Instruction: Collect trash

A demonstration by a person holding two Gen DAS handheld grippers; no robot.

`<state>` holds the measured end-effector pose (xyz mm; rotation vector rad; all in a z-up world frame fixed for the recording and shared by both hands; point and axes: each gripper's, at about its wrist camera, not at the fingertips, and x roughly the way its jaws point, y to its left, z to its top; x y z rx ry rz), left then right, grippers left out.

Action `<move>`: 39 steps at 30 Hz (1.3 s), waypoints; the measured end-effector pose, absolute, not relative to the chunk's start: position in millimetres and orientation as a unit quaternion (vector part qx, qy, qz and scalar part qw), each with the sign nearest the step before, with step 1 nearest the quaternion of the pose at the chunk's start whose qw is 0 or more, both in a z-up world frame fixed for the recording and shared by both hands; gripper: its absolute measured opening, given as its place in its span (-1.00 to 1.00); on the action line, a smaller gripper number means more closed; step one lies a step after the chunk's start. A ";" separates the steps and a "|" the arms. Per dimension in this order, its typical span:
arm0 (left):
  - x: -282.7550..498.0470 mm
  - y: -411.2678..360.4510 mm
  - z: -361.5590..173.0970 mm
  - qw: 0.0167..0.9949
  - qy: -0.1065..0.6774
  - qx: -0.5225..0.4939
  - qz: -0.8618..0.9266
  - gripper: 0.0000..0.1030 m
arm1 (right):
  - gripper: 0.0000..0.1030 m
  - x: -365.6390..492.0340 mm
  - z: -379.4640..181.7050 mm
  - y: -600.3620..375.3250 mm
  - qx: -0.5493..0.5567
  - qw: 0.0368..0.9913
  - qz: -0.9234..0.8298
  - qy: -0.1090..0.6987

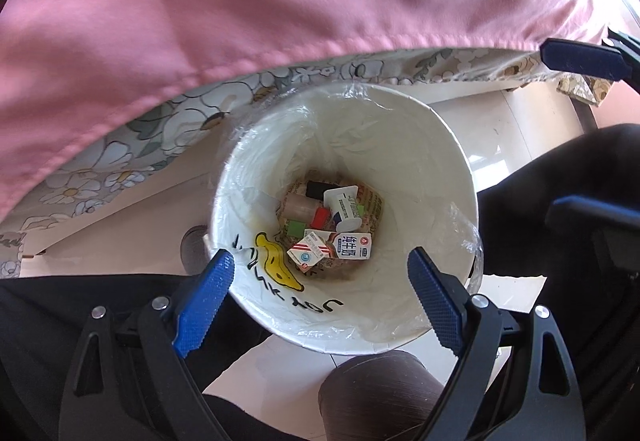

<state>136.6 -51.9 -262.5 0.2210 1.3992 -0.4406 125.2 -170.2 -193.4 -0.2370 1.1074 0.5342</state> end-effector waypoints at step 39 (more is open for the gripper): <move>25.0 16.9 0.7 0.917 0.397 0.033 0.015 0.86 | 0.69 -26.6 19.9 -189.6 0.087 0.918 -0.112 0.372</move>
